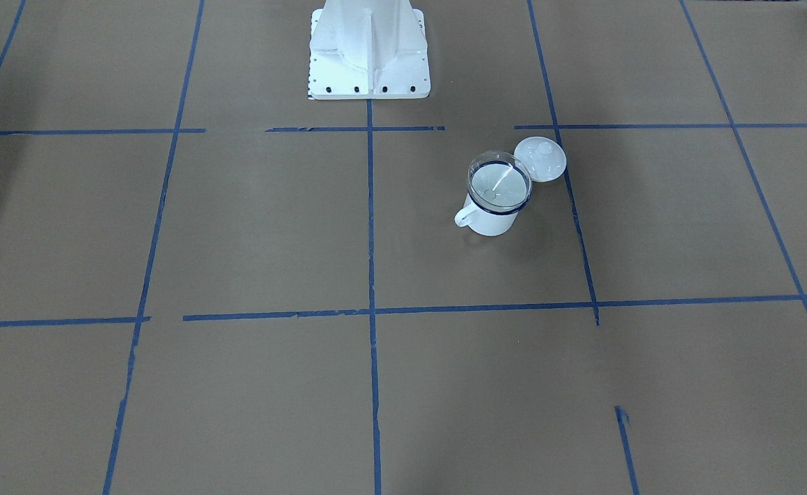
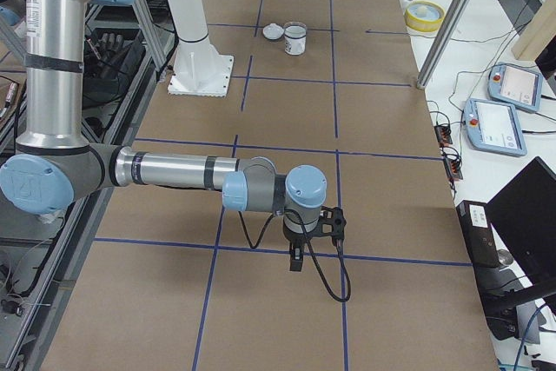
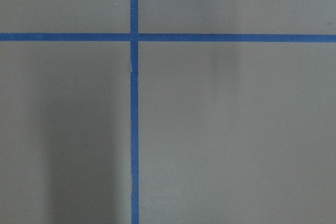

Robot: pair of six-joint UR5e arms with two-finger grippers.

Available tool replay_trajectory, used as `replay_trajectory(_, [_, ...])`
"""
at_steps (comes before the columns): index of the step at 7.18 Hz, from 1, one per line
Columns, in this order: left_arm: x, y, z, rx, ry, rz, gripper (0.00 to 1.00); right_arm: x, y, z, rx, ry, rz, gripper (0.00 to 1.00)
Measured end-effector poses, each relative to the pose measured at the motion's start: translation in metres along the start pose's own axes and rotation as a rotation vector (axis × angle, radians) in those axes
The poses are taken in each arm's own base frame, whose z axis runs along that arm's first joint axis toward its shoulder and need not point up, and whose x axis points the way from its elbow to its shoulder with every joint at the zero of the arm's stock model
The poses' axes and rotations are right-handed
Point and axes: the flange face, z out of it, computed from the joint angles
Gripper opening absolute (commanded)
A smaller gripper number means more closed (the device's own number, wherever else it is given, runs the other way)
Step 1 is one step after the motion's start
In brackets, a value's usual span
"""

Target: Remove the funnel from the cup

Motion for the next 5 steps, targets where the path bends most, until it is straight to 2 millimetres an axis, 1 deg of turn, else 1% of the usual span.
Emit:
replay_trajectory(1, [0.037,-0.007,0.026,-0.031,0.042,-0.039,1.0,0.0,0.0,0.0,0.0,0.0,0.0,1.0])
replay_trajectory(2, [0.079,-0.019,0.047,-0.058,0.086,-0.09,1.0,0.0,0.0,0.0,0.0,0.0,0.0,1.0])
replay_trajectory(3, [0.129,-0.032,0.068,-0.085,0.128,-0.145,1.0,0.0,0.0,0.0,0.0,0.0,0.0,1.0])
replay_trajectory(4, [0.186,-0.042,0.091,-0.107,0.158,-0.198,1.0,0.0,0.0,0.0,0.0,0.0,0.0,1.0])
replay_trajectory(5, [0.241,-0.045,0.114,-0.128,0.175,-0.249,1.0,0.0,0.0,0.0,0.0,0.0,0.0,1.0])
